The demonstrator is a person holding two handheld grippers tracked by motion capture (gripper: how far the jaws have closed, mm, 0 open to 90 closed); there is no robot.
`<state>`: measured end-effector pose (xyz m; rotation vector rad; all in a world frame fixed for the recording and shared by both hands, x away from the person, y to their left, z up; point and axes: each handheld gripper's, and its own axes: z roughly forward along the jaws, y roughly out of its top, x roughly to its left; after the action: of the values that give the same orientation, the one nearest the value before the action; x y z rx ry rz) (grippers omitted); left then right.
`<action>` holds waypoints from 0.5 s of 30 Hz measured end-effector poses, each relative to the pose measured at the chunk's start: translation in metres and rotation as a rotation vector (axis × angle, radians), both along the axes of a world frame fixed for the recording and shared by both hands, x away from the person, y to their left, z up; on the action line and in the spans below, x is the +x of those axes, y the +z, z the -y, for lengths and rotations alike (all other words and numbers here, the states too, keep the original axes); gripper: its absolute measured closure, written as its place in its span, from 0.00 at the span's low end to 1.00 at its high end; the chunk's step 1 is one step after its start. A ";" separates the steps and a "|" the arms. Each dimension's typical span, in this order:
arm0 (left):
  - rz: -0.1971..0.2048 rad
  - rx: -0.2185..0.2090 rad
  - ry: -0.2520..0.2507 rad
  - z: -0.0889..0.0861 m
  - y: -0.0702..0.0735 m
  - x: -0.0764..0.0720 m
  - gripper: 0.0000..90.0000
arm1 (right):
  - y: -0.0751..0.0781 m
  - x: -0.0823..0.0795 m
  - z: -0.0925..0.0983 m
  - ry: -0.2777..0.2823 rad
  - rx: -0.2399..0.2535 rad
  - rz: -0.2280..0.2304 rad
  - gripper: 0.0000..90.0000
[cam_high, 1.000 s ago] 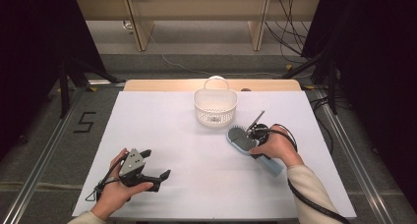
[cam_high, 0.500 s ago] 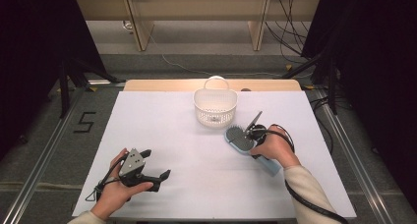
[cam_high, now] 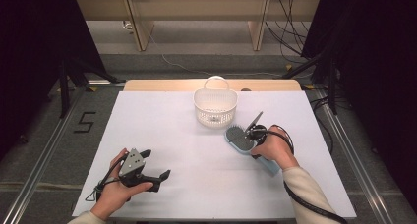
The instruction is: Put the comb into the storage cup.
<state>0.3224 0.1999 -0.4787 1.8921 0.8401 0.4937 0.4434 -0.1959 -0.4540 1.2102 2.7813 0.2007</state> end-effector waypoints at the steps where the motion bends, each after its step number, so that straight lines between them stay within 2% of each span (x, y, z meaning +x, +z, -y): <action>1: 0.000 0.000 0.000 0.000 0.000 0.000 0.02 | 0.000 0.000 0.000 -0.005 0.003 -0.001 0.78; 5: 0.000 0.002 0.000 0.000 0.000 0.000 0.02 | 0.000 0.000 0.003 -0.007 0.023 0.001 0.78; 15: 0.000 0.001 0.001 0.000 0.000 0.000 0.02 | 0.000 -0.002 0.004 -0.016 0.027 -0.002 0.79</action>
<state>0.3222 0.2003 -0.4784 1.8932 0.8412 0.4947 0.4416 -0.1997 -0.4535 1.2385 2.7788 0.2371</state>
